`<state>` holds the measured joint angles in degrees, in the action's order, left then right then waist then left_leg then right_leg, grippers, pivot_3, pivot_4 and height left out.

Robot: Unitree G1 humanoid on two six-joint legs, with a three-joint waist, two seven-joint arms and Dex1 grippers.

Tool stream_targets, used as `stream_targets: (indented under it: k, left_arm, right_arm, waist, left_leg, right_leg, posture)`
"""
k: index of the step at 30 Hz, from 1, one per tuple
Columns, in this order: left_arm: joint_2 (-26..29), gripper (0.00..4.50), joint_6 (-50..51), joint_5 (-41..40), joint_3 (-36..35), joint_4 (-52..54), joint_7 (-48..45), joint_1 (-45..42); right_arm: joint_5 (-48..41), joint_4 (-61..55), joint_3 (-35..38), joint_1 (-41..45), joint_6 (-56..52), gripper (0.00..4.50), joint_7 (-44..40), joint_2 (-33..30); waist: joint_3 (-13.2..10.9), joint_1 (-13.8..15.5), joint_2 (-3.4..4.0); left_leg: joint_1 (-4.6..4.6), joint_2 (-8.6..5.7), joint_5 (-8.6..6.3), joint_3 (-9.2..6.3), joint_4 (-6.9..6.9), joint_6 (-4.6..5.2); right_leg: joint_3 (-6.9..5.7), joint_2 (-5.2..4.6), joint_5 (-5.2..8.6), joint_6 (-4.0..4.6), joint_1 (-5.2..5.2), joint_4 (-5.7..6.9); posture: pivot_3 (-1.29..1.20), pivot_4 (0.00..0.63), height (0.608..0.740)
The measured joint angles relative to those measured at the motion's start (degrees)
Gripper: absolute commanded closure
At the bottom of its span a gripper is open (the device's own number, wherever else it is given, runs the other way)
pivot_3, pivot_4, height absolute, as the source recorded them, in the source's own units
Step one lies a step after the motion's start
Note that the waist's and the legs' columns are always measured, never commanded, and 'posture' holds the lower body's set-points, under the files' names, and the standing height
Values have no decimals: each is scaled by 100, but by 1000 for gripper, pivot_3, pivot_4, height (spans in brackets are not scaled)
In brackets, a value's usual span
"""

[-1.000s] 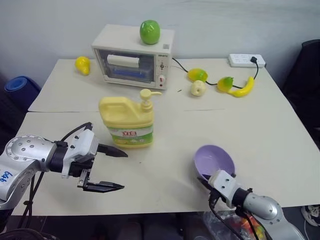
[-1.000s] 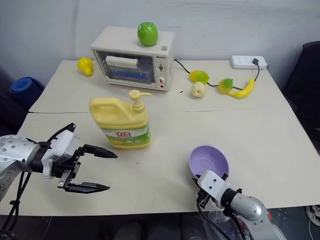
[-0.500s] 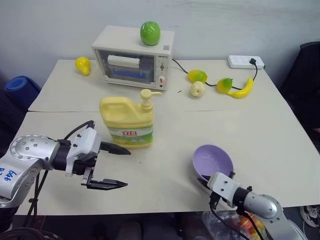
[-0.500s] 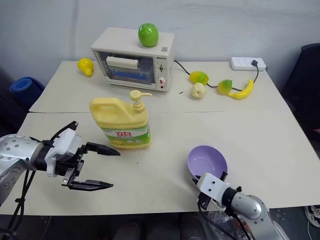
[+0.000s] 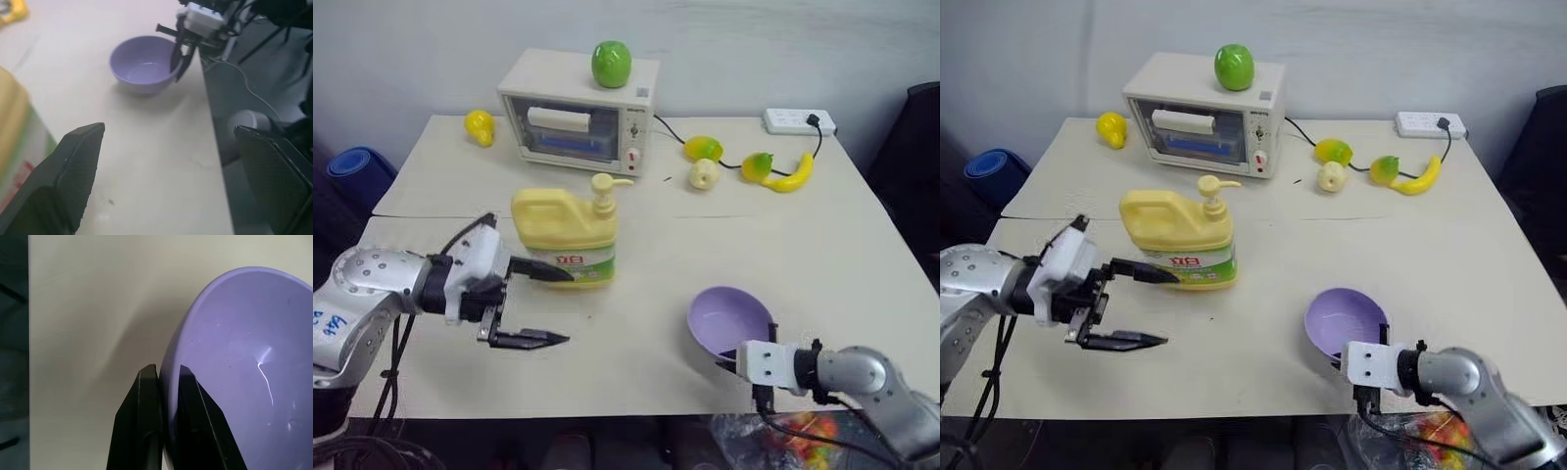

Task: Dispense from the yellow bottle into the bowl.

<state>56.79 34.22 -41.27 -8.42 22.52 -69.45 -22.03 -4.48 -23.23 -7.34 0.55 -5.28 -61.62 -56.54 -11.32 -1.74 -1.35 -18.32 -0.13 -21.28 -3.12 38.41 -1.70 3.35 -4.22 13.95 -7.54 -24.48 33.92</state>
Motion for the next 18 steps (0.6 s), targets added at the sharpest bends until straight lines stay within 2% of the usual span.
stream_targets:
  k: [5, 9, 11, 14, 18]
  left_arm:
    - [21, 0, 475, -456, -97, -381, 54, -1032]
    - [158, 0, 699, -605, -174, -895, -48, -1818]
    - [260, 0, 698, -577, -189, -1193, -125, -2189]
    - [308, 0, 577, -347, -154, -1625, -222, -2582]
    - [293, 0, 238, 166, 86, -2121, -305, -2802]
  right_arm:
    - [-853, 199, -154, 1924, -644, 4490, -1141, -61]
    - [-958, 1231, -592, 3844, -870, 4490, -1944, 367]
    - [-935, 1699, -817, 4538, -875, 4490, -2195, 681]
    - [-632, 2446, -1182, 5286, -1050, 4490, -2221, 1251]
    - [-165, 2974, -1577, 5794, -1654, 4490, -1796, 1919]
  waist:
    - [-8, -25, 9]
    - [-21, -45, 21]
    - [-21, -42, 24]
    - [-19, -42, 26]
    - [-19, -47, 27]
  left_leg:
    - [3, 3, 0, -3, -5, 0]
    - [-12, 4, 2, -3, -2, -3]
    - [-18, 5, 6, -4, -14, -10]
    - [-94, 3, 32, 2, -3, -58]
    - [-213, -5, 36, 30, 55, -69]
  right_leg:
    - [-4, 3, -9, -16, -3, 5]
    - [-6, 3, -10, -17, -21, 0]
    - [-10, 3, -7, -14, -31, 2]
    - [-28, -5, -8, -15, -110, 34]
    - [-99, -44, -10, -13, -256, 97]
  posture:
    - [0, 150, 740]
    - [0, 150, 740]
    - [0, 150, 740]
    - [0, 150, 740]
    - [0, 150, 740]
